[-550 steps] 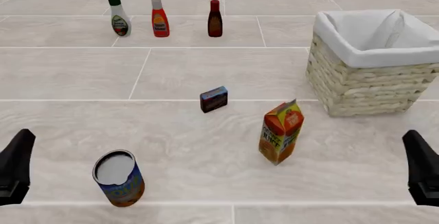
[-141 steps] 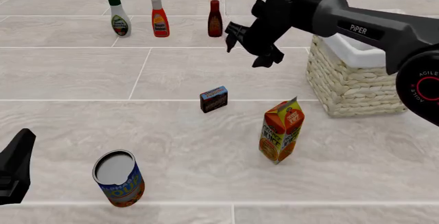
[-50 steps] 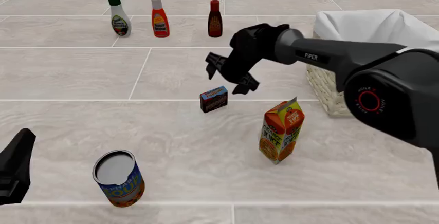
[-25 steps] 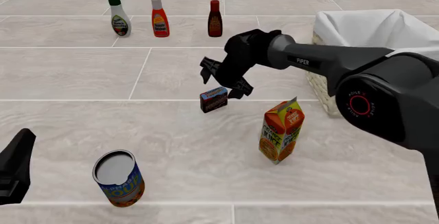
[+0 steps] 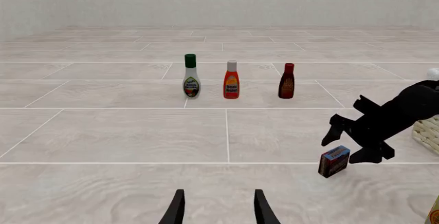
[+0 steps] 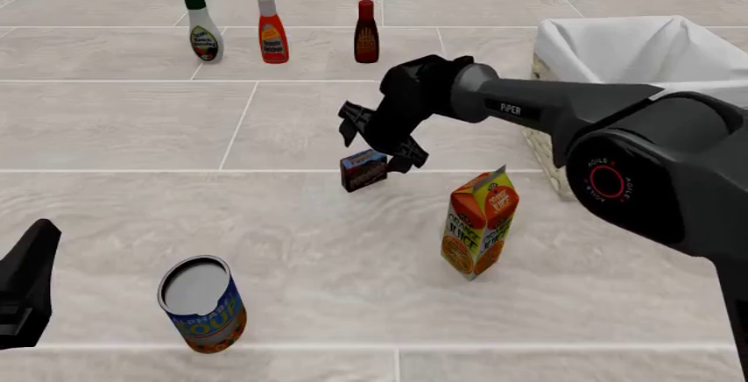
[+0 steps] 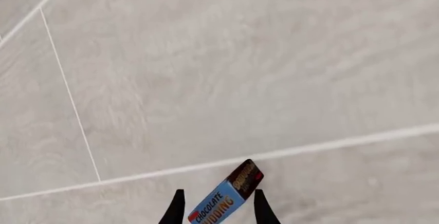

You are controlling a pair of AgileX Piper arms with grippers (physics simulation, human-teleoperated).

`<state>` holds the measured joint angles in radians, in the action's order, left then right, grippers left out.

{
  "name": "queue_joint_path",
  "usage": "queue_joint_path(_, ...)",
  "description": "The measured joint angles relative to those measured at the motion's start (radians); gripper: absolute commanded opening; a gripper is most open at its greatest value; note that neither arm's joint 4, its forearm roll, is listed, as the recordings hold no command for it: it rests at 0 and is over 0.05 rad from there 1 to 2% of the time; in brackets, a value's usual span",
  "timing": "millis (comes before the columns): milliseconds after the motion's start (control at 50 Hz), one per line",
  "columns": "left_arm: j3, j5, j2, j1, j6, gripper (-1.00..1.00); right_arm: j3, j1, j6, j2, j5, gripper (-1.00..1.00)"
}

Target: Pick the chocolate pudding and place it in the basket.

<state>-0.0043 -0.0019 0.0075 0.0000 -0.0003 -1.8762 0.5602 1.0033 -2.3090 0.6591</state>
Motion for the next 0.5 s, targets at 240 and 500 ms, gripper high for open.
queue_joint_path(240,0.0,0.0,0.0,0.0,0.0,1.0,-0.004,0.001,0.013,-0.004,0.0,1.0)
queue_joint_path(500,0.0,0.0,0.0,0.0,0.0,1.0,-0.013,0.0,0.029,-0.017,-0.002,1.0)
